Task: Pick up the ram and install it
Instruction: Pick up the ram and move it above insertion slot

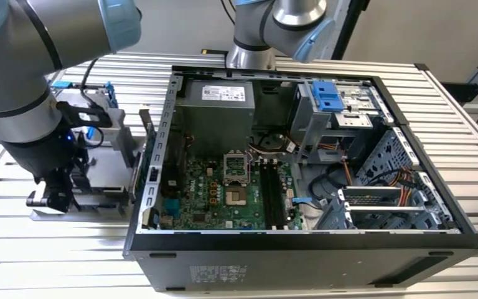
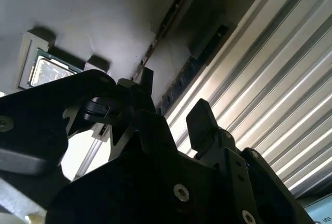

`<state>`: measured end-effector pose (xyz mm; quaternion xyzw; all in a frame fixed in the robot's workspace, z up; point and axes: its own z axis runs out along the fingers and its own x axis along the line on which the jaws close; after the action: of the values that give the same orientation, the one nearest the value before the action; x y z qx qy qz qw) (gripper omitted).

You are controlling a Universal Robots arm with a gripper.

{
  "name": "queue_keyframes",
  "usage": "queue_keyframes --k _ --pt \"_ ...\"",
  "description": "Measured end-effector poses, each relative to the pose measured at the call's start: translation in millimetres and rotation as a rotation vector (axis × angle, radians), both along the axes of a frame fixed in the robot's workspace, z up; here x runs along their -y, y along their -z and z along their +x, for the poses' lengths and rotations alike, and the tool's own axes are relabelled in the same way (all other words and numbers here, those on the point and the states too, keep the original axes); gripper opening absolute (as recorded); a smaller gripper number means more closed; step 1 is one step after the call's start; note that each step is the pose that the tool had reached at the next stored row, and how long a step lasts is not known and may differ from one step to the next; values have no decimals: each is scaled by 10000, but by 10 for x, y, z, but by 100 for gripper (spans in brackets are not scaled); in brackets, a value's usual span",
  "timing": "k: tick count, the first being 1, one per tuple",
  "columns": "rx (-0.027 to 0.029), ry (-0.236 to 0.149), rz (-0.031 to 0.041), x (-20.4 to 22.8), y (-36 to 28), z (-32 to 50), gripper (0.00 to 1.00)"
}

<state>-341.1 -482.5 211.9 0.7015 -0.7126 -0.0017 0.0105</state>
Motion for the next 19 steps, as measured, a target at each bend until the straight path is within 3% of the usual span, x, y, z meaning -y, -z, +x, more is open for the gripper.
queue_keyframes --k 9,19 --pt "-3 1 2 52 101 0 100" --pt "-6 1 -10 72 182 1 100"
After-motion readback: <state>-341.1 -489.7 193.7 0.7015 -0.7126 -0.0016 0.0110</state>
